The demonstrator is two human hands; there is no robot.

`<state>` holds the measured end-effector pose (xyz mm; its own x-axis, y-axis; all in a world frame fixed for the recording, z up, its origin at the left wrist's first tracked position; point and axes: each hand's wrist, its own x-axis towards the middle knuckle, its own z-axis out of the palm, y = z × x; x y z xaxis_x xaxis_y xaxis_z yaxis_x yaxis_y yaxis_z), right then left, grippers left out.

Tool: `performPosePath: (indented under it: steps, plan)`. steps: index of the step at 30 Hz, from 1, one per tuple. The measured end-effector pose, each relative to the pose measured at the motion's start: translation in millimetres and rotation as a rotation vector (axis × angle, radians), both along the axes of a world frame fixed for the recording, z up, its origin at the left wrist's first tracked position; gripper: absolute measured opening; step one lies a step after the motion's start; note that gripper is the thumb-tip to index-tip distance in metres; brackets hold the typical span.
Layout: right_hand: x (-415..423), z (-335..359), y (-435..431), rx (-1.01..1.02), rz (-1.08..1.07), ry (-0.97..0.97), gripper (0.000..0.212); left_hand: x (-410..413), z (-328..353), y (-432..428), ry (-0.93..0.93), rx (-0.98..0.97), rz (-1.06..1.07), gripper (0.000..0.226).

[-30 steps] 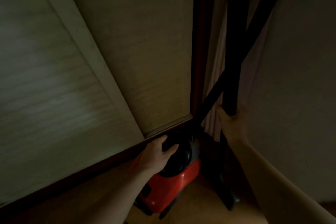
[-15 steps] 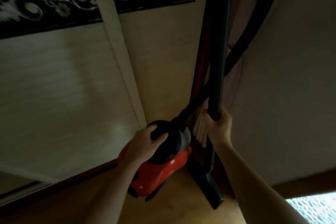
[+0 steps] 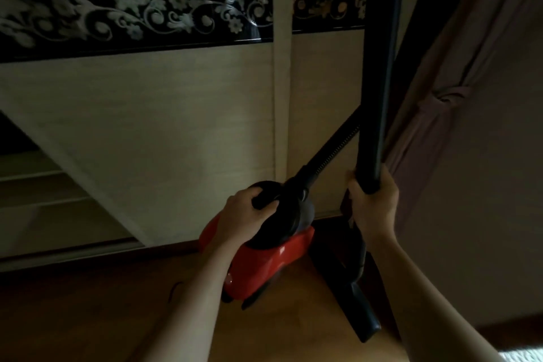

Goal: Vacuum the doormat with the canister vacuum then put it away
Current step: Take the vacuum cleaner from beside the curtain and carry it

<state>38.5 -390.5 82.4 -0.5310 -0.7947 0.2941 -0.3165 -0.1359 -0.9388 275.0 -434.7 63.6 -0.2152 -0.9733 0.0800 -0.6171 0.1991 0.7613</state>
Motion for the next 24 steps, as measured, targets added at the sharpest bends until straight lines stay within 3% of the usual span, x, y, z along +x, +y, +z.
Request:
performPosePath:
  steps: [10, 13, 17, 20, 24]
  plan:
    - [54.0, -15.1, 4.6, 0.021, 0.261, -0.055, 0.031, 46.9, -13.2, 67.6, -0.013, 0.030, 0.289, 0.013]
    - [60.2, -16.8, 6.1, 0.031, 0.389, -0.066, 0.022, 50.8, -15.2, 94.8, -0.002, 0.040, 0.409, 0.019]
    - [69.6, -15.5, 15.2, 0.043, 0.565, -0.096, 0.032, 52.9, -8.6, 140.5, -0.011, 0.036, 0.613, 0.005]
    - [80.7, -14.0, 20.6, 0.033, 0.659, -0.127, 0.021, 54.7, -4.8, 170.3, -0.015, 0.023, 0.716, 0.021]
    - [103.2, -12.3, 36.4, 0.059, 0.842, -0.143, 0.018, 57.8, -2.4, 216.4, 0.015, 0.058, 0.858, 0.020]
